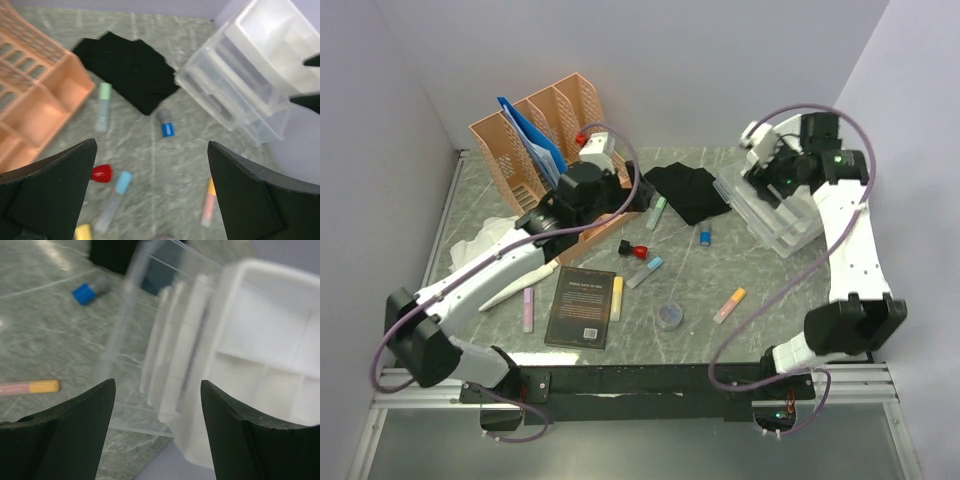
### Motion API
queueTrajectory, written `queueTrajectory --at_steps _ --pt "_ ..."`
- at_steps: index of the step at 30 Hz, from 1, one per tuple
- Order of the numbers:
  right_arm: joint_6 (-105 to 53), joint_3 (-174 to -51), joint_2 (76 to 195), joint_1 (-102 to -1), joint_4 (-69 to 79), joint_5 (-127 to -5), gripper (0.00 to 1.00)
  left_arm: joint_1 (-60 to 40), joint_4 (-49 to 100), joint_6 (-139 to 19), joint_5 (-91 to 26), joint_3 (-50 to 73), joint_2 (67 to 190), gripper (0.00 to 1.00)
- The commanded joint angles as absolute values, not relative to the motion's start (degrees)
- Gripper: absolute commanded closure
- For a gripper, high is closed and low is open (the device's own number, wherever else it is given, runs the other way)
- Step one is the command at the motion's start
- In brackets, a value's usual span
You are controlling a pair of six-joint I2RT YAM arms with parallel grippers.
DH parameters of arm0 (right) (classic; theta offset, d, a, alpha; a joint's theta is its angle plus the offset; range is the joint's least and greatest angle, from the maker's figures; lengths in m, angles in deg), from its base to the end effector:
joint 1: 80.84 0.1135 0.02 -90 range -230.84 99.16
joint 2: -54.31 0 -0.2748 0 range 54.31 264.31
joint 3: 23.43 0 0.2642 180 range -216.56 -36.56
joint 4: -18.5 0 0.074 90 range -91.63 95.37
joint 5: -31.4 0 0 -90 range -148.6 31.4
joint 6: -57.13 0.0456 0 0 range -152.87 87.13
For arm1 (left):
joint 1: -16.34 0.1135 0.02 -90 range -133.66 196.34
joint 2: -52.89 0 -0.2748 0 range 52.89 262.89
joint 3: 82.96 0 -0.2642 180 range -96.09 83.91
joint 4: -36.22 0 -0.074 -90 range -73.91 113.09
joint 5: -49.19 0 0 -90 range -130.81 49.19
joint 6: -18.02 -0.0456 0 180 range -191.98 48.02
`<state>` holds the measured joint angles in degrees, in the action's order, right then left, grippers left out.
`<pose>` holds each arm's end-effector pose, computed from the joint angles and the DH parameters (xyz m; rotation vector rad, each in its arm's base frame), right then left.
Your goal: Organize the desk
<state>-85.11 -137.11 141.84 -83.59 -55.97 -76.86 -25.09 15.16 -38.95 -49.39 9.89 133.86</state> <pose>0.3236 -0.0012 0.4169 -1.1172 2.0795 -0.0782 0.2704 -0.2296 0.3828 0.0298 1.8982 -0.7686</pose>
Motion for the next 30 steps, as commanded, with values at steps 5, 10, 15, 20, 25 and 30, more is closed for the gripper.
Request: queueTrajectory --at_steps 5,10,15,20,25,30 --pt "-96.74 -125.79 131.66 -71.19 -60.54 -90.05 0.23 -25.32 7.88 -40.79 -63.48 14.99 121.99 0.01" --pt "-103.78 -117.52 130.16 -64.51 -63.71 -99.55 0.18 -24.79 8.50 -37.18 -65.68 22.20 115.74 0.01" --pt "-101.60 -111.01 130.33 -58.62 -60.20 -101.14 0.09 -24.53 6.57 -33.58 -66.91 26.95 110.55 0.01" --pt "-93.43 -109.07 132.62 -51.86 -58.53 -101.14 0.00 -24.53 5.33 -29.89 -69.02 30.99 106.69 0.00" --pt "-83.78 -103.02 133.32 -45.44 -52.30 -98.52 0.00 -24.53 5.25 -27.69 -68.59 33.63 105.10 0.01" --pt "-72.70 -98.53 133.93 -37.71 -41.68 -91.92 0.00 -24.53 5.77 -24.62 -66.48 36.44 104.66 0.00"
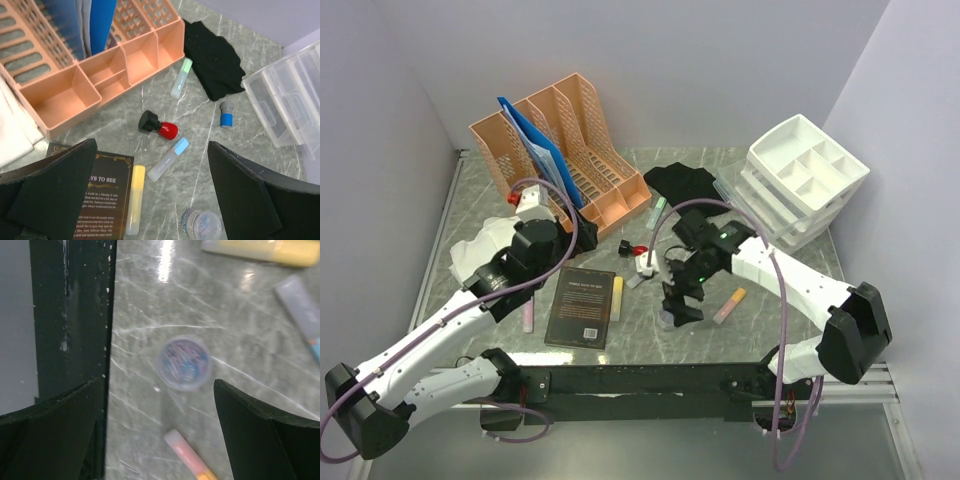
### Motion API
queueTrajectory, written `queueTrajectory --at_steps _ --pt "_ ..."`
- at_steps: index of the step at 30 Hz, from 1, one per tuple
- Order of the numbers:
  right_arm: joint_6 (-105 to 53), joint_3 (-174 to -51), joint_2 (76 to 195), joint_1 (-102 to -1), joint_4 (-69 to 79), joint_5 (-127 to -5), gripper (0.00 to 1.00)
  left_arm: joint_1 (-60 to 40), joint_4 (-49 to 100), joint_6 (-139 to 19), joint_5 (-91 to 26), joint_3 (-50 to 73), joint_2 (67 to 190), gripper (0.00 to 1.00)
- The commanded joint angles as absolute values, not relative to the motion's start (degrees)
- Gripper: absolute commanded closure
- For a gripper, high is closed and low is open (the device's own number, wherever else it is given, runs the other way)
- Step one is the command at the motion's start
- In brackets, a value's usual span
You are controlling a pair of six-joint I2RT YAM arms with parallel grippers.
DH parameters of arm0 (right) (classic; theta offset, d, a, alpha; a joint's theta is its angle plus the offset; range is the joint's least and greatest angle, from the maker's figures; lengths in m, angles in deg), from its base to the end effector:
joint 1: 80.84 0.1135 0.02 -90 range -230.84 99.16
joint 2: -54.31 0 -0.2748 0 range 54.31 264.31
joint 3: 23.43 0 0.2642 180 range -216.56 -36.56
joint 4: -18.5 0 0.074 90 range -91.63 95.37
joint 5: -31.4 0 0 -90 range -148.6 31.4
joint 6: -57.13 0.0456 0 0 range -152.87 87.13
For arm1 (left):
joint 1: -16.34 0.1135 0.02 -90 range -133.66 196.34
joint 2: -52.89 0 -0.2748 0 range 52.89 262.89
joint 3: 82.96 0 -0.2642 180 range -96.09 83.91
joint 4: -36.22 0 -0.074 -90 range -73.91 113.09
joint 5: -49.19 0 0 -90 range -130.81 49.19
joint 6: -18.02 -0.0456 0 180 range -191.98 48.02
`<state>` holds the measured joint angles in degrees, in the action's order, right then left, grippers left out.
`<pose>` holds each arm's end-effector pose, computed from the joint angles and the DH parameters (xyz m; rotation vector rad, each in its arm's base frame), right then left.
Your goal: Organize the desk
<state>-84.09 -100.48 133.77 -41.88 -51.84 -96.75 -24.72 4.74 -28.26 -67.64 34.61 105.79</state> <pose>0.1893 0.1893 0.2676 -1.9727 1.7705 0.8672 0.1803 -0.1298 0.3335 -0.3543 1.9155 -0.5366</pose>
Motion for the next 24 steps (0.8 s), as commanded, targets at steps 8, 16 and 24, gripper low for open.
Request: queueTrajectory --at_steps 8,16,24 --pt "-58.27 -95.36 136.92 -34.71 -34.27 -83.85 0.00 -24.27 9.72 -17.85 -60.76 42.68 104.13 0.01" --pt "-55.81 -91.85 139.74 -30.40 -32.69 -76.98 0.00 -24.00 9.90 -16.97 -60.23 43.21 103.95 0.00" --pt "-53.61 -90.18 142.81 -29.16 -29.88 -69.42 0.00 -23.83 11.92 -15.29 -58.92 44.97 103.51 0.01"
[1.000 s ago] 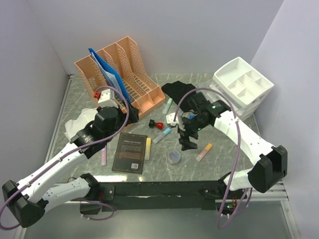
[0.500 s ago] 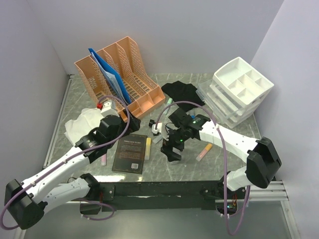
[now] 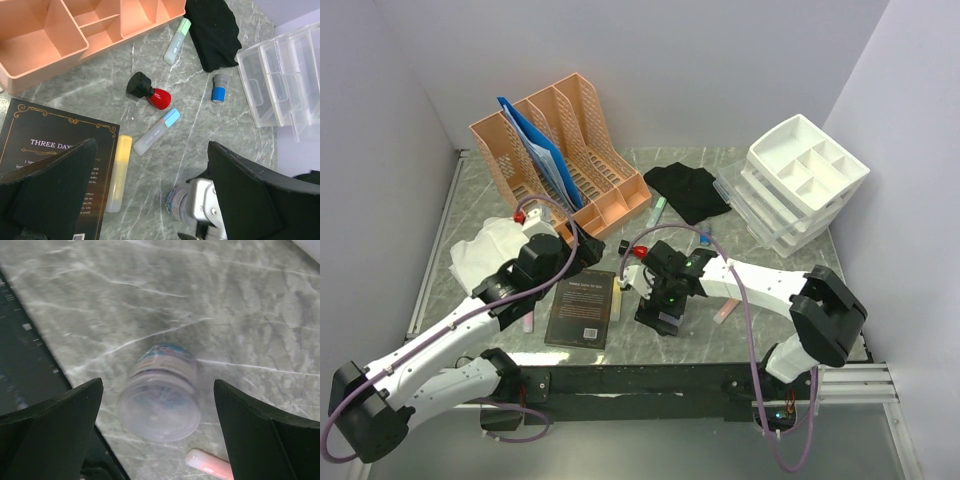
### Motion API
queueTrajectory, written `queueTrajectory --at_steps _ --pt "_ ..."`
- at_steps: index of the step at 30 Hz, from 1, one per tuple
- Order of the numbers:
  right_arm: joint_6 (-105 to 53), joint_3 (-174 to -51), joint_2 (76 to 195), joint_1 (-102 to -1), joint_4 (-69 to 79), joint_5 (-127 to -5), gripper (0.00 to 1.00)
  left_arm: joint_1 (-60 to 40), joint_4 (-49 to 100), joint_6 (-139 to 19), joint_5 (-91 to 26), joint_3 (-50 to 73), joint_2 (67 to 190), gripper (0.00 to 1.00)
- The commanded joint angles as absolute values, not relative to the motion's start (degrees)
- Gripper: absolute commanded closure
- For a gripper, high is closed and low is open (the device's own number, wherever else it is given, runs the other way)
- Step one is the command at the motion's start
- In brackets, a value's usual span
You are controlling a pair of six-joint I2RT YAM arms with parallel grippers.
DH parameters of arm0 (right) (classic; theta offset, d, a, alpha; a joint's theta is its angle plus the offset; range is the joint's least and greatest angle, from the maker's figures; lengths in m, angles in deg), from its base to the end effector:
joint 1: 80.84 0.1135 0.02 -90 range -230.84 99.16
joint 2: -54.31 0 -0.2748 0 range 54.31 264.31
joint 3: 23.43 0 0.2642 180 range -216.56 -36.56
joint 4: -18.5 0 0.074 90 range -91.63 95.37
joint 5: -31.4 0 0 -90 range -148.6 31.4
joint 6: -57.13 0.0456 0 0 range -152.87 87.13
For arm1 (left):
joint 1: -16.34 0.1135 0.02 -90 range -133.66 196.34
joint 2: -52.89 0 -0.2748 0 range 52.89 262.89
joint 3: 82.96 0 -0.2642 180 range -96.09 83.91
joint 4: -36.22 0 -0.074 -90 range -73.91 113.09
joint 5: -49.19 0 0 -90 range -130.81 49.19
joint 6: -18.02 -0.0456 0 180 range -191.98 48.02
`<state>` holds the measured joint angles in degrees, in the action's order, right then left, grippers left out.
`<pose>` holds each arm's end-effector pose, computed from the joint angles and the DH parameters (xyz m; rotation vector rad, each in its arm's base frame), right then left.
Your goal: Organize the desk
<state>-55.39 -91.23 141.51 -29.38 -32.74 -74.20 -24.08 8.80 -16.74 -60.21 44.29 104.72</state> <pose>0.1741 0.2383 0.1890 -1.7624 2.2293 0.4979 0.1766 -0.1305 0.2816 -0.4837 2.0229 -0.7113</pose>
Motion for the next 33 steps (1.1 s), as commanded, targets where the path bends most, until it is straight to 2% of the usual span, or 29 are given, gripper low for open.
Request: queueTrajectory --at_steps 1,5,7,10,11,14,15,21,25,30,33 --pt "-53.52 -90.08 142.90 -29.16 -29.61 -68.54 0.00 -23.74 12.01 -15.12 -58.74 45.23 103.42 0.00" --pt "-53.87 -89.64 143.69 -29.08 -29.61 -68.18 0.06 -23.56 12.72 -14.59 -57.95 45.67 103.51 0.00" --pt "-54.40 -90.00 143.87 -29.16 -30.05 -68.88 0.16 -23.39 13.24 -14.15 -57.16 46.20 103.51 0.00" --pt "-55.45 -90.78 143.34 -29.16 -31.45 -70.99 0.42 -22.95 14.82 -13.45 -55.41 47.17 103.51 0.00" --pt "-55.80 -91.22 142.56 -29.34 -32.50 -72.47 0.61 -22.77 16.13 -13.27 -54.70 47.60 103.42 0.01" --pt "-56.77 -93.07 140.28 -31.18 -34.52 -75.38 0.91 -21.72 20.43 -12.48 -50.40 48.92 103.95 0.01" --pt "-57.21 -94.73 139.57 -32.14 -35.14 -78.35 0.99 -20.85 21.76 -11.70 -48.82 49.28 104.13 0.00" --pt "-61.86 -106.05 135.61 -46.63 -42.61 -91.72 1.00 -18.38 35.27 -9.93 -34.68 50.86 108.95 0.00" --pt "-63.98 -111.43 133.86 -52.54 -44.64 -97.96 1.00 -18.38 40.82 -9.76 -24.66 47.10 116.93 0.00" --pt "-58.71 -111.79 130.69 -55.35 -37.97 -96.84 1.00 -19.34 44.09 -9.58 -15.25 39.72 127.13 0.00" --pt "-59.31 -115.29 131.30 -55.79 -39.27 -90.69 1.00 -20.31 43.13 -10.72 -14.79 36.37 130.22 0.01"
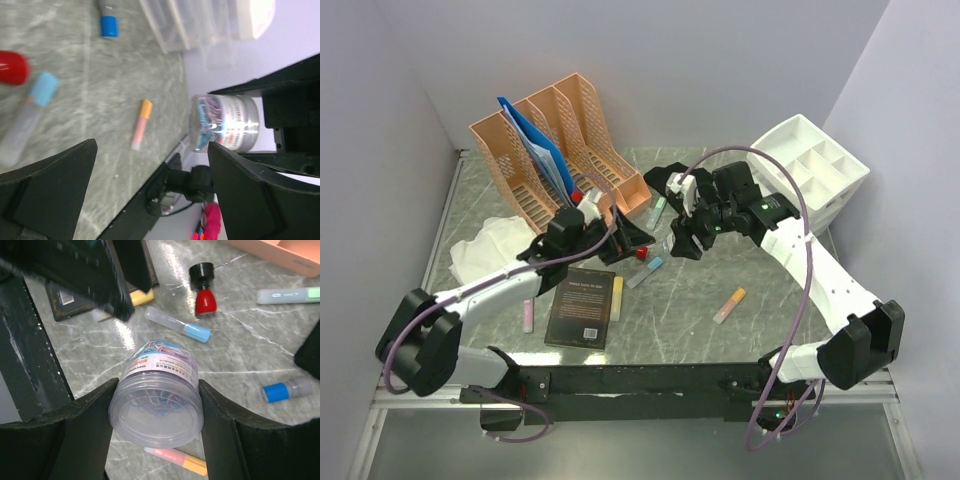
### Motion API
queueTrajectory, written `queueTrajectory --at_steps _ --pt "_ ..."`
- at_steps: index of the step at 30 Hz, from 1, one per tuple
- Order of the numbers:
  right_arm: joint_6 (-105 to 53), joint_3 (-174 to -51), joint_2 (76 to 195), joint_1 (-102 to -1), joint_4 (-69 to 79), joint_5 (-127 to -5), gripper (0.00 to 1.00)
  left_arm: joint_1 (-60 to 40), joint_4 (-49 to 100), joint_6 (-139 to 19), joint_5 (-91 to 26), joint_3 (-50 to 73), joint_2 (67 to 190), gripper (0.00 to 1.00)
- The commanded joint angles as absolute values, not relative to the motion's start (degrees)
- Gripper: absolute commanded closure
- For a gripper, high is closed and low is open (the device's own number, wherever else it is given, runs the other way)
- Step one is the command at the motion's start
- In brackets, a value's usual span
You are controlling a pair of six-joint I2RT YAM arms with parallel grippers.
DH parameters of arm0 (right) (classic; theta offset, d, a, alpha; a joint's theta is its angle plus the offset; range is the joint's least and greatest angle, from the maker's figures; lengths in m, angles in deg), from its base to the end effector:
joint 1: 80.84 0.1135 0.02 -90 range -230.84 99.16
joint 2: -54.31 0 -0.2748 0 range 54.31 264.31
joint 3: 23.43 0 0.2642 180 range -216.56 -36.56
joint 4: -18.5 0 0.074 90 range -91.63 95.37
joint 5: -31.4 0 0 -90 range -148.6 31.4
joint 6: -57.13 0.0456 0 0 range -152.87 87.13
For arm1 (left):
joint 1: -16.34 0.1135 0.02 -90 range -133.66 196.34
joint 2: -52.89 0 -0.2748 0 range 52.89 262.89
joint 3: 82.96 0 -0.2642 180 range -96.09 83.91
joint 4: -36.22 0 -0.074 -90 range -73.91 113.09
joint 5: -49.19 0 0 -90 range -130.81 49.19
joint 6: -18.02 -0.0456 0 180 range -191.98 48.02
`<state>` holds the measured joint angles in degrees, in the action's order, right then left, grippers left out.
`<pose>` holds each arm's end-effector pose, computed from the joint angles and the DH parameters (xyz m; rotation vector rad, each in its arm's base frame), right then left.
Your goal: Organize the desk
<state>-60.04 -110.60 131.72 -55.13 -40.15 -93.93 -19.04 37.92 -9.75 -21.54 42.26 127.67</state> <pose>0.2531 0.1511 0.3427 -1.2834 1.9576 0.7290 0.2418 -0.1902 0.2515 -0.2420 2.1471 -1.4058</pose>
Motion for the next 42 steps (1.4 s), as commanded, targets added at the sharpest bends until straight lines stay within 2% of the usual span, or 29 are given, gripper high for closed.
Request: queueTrajectory --at_steps 1,11,15,17,28,29,30,31,35,36,37,39,42 --pt "-60.36 -117.14 132.78 -57.45 -41.02 -89.46 1.00 -20.40 42.60 -11.16 -14.88 35.84 130.67 0.01" --pt "-76.71 -148.06 146.15 -73.36 -65.19 -74.17 1.00 -20.49 38.91 -13.45 -16.64 35.74 132.16 0.01" --pt "-78.39 -151.25 149.49 -76.62 -66.26 -69.68 1.00 -20.49 37.42 -14.41 -16.73 34.96 132.78 0.00" --pt "-79.27 -152.22 151.33 -77.85 -66.26 -67.75 0.96 -20.49 37.06 -14.94 -16.73 34.78 132.78 0.01" --pt "-81.03 -154.68 158.98 -78.91 -66.88 -65.72 0.86 -20.49 35.66 -15.47 -17.43 35.13 132.25 0.01" --pt "-80.94 -154.86 159.33 -79.00 -66.79 -65.46 0.84 -20.57 35.39 -15.73 -17.52 35.04 132.17 0.01" --pt "-80.94 -155.12 160.21 -79.00 -66.88 -65.46 0.72 -20.49 35.31 -15.82 -17.61 35.04 132.08 0.01" --pt "-80.77 -155.38 160.57 -78.91 -66.96 -65.37 0.65 -20.49 35.22 -15.73 -17.69 35.13 132.08 0.00" --pt "-80.50 -156.09 161.45 -79.00 -66.44 -64.75 0.50 -20.49 35.22 -15.73 -17.52 35.22 132.16 0.01" --pt "-80.33 -156.26 161.62 -78.91 -66.26 -64.58 0.40 -20.49 35.30 -15.73 -17.52 35.22 132.16 0.01" --pt "-80.07 -157.14 161.80 -78.91 -66.35 -64.58 0.39 -20.49 35.30 -15.73 -17.52 35.22 132.16 0.01" --pt "-79.71 -158.11 161.80 -78.91 -66.52 -64.93 0.28 -20.49 35.04 -15.91 -17.52 34.95 132.16 0.01" --pt "-79.19 -159.69 161.71 -78.82 -67.05 -65.54 0.25 -20.49 34.87 -16.08 -17.43 34.60 132.43 0.00"
